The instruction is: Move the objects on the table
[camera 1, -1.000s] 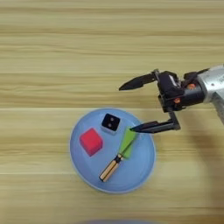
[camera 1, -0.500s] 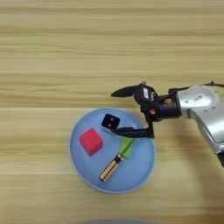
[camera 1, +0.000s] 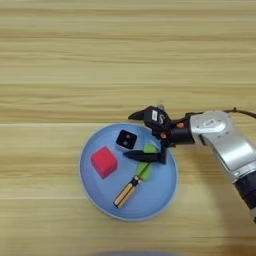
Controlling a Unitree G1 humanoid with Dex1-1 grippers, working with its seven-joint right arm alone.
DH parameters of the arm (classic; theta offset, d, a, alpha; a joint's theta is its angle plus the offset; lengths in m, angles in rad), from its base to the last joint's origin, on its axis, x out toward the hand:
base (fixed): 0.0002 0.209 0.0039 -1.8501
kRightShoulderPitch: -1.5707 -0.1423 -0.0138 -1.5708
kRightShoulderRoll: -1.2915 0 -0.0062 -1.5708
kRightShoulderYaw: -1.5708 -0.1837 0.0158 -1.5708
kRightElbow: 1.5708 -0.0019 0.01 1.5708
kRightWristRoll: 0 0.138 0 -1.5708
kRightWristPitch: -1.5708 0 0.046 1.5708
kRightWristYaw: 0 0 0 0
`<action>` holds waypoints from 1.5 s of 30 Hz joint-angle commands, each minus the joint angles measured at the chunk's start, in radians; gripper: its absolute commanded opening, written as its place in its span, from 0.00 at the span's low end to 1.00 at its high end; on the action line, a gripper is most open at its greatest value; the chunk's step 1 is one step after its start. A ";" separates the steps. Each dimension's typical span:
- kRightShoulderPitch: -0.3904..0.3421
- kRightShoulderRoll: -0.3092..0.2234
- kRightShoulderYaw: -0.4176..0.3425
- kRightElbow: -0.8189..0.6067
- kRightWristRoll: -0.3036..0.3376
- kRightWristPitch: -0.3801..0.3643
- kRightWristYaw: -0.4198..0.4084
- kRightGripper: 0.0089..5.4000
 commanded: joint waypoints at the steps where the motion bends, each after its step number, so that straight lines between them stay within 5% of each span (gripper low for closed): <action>1: -0.058 -0.009 -0.008 -0.022 -0.011 -0.038 -0.024 0.93; 17: -0.053 -0.007 0.014 0.025 -0.041 -0.080 -0.019 0.57; 39: -0.049 -0.006 0.039 0.075 -0.049 -0.116 -0.012 0.56; 45: -0.030 -0.030 0.050 0.042 -0.028 -0.149 0.049 0.56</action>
